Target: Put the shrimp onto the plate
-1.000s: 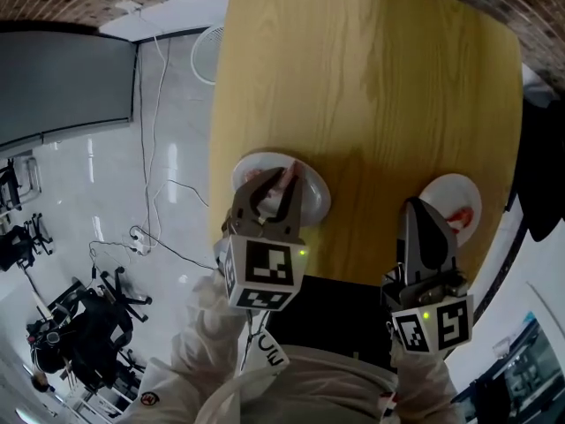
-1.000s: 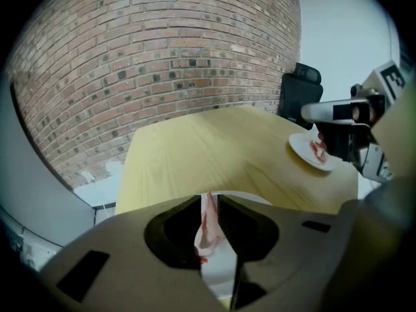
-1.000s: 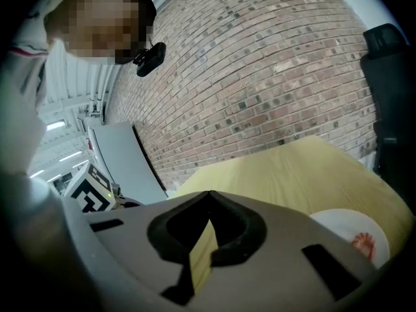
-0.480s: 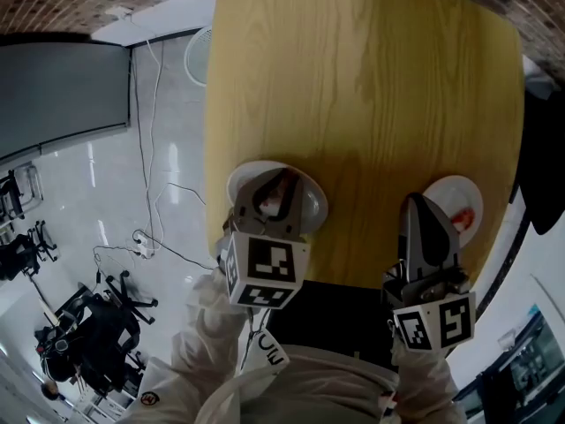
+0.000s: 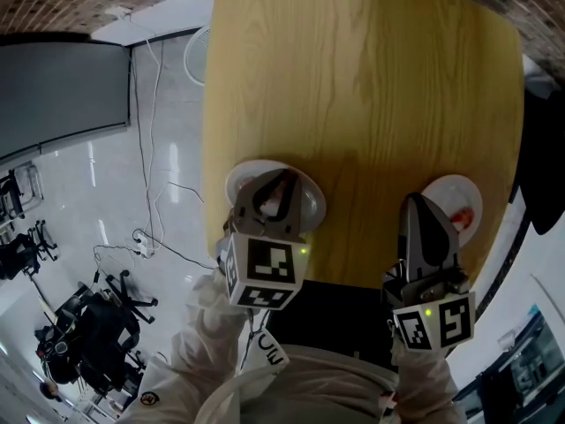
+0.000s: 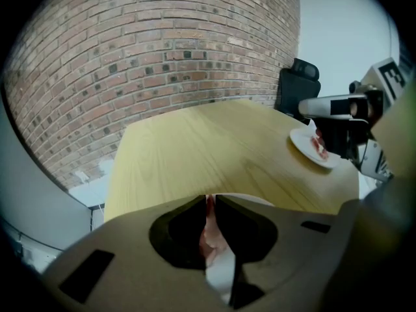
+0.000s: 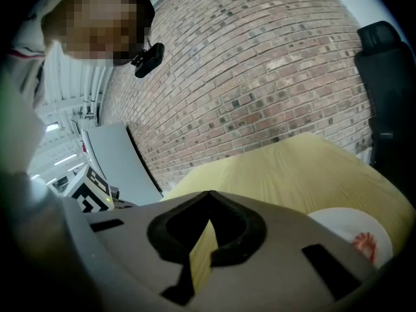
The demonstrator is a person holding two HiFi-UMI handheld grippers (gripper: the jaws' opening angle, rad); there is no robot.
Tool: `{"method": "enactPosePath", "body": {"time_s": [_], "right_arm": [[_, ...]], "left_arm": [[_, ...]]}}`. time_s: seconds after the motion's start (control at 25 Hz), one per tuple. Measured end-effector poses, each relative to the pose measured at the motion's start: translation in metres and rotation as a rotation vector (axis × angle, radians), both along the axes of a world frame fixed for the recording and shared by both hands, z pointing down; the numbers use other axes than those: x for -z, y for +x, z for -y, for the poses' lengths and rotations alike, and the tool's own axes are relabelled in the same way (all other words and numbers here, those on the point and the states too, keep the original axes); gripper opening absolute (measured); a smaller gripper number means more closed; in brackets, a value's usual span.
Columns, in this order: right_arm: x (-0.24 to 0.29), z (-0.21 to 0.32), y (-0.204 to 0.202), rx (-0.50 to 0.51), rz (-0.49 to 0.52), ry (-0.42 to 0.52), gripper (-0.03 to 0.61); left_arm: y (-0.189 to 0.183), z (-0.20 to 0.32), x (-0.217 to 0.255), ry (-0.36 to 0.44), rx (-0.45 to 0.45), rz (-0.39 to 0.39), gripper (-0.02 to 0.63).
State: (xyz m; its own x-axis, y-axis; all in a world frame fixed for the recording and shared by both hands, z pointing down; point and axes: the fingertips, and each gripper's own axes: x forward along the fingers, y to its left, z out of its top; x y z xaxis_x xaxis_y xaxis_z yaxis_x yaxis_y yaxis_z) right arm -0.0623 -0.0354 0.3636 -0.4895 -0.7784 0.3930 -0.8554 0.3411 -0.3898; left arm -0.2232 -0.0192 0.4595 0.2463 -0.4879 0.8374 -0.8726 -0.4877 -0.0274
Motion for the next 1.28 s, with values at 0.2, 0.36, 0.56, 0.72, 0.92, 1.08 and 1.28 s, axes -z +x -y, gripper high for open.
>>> {"method": "enactPosePath", "body": {"time_s": [0.2,0.36,0.56,0.72,0.92,1.08,1.28], "right_arm": [[0.002,-0.002,0.003,-0.009,-0.004,0.001,0.025],[0.003,-0.005,0.007,-0.015,0.000,0.003,0.025],[0.005,-0.009,0.012,-0.027,0.011,0.013,0.025],[0.007,-0.010,0.017,-0.033,0.014,0.016,0.025],[0.008,-0.013,0.026,-0.055,0.025,0.023,0.025],[0.011,-0.016,0.038,-0.073,0.027,0.028,0.025],[0.011,-0.020,0.063,-0.117,0.028,0.034,0.025]], "left_arm": [[0.001,-0.001,0.002,0.002,-0.002,0.003,0.052],[0.005,-0.002,0.004,0.009,-0.007,0.006,0.052],[0.009,-0.004,0.008,0.019,-0.011,0.011,0.051],[0.011,-0.004,0.011,0.022,-0.014,0.018,0.051],[0.017,-0.004,0.016,0.028,-0.026,0.024,0.051],[0.029,-0.002,0.020,0.035,-0.042,0.026,0.051],[0.053,-0.001,0.021,0.052,-0.077,0.018,0.051]]}}
